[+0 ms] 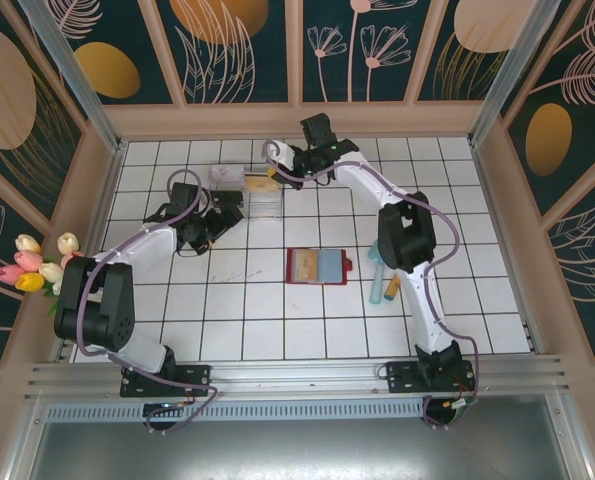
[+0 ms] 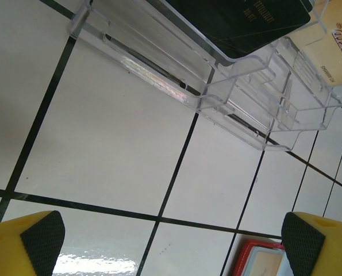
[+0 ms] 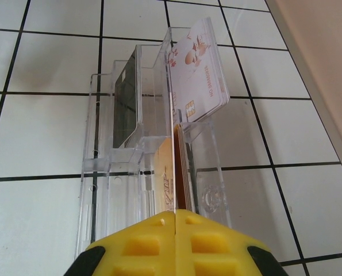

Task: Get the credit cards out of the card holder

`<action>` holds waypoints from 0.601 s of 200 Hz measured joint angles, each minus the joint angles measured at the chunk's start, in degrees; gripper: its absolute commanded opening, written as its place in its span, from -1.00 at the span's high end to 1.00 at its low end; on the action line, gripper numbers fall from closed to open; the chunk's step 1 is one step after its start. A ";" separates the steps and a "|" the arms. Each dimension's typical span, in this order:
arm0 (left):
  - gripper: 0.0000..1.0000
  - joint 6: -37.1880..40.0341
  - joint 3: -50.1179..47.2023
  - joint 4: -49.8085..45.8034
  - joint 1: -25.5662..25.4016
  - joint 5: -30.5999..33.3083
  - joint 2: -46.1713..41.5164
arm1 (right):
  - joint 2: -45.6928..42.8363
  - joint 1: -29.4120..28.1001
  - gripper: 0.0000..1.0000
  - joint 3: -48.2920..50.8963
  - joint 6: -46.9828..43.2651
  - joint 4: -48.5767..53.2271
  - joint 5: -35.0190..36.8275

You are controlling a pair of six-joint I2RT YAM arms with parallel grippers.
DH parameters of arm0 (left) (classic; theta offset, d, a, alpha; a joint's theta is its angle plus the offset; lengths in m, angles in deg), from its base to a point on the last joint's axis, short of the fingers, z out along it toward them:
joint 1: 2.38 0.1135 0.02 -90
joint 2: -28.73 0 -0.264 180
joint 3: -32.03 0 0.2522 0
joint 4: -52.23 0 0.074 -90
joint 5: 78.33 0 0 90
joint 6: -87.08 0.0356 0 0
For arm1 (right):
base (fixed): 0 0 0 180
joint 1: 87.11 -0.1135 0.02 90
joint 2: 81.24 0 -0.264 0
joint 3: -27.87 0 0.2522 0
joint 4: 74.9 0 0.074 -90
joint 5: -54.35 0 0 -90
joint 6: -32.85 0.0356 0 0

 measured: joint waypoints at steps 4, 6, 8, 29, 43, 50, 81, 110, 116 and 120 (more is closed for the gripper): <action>-0.97 0.00 0.00 0.09 0.00 -0.13 0.02 | 0.09 0.00 0.79 -0.07 0.02 0.00 0.04; -0.97 0.02 0.00 0.13 0.00 -0.20 0.04 | 0.15 0.00 0.78 -0.15 0.00 0.02 0.02; -0.97 0.00 0.00 0.20 0.00 -0.28 0.09 | 0.22 0.00 0.77 -0.24 0.02 0.07 0.02; -0.97 0.02 0.00 1.31 0.00 -1.68 0.81 | 1.14 0.04 0.70 -1.16 0.17 0.24 -0.15; -0.97 0.00 -0.04 1.88 0.00 -2.60 1.29 | 1.62 0.04 0.66 -1.27 0.20 0.35 -0.15; -0.97 0.00 -0.04 2.08 0.00 -2.84 1.38 | 1.86 0.04 0.61 -1.31 0.22 0.39 -0.13; -0.97 0.00 -0.13 2.47 0.00 -3.54 1.38 | 2.80 0.04 0.57 -1.57 0.76 0.44 0.11; -0.97 0.02 -0.13 2.51 0.00 -4.11 1.38 | 3.10 0.04 0.51 -2.16 2.19 0.59 0.22; -0.97 0.02 -0.13 2.51 0.00 -4.13 1.38 | 3.10 0.04 0.49 -2.34 2.69 0.59 0.15; -0.97 0.02 -0.13 2.51 0.00 -4.15 1.38 | 3.10 0.04 0.49 -2.54 3.10 0.61 0.04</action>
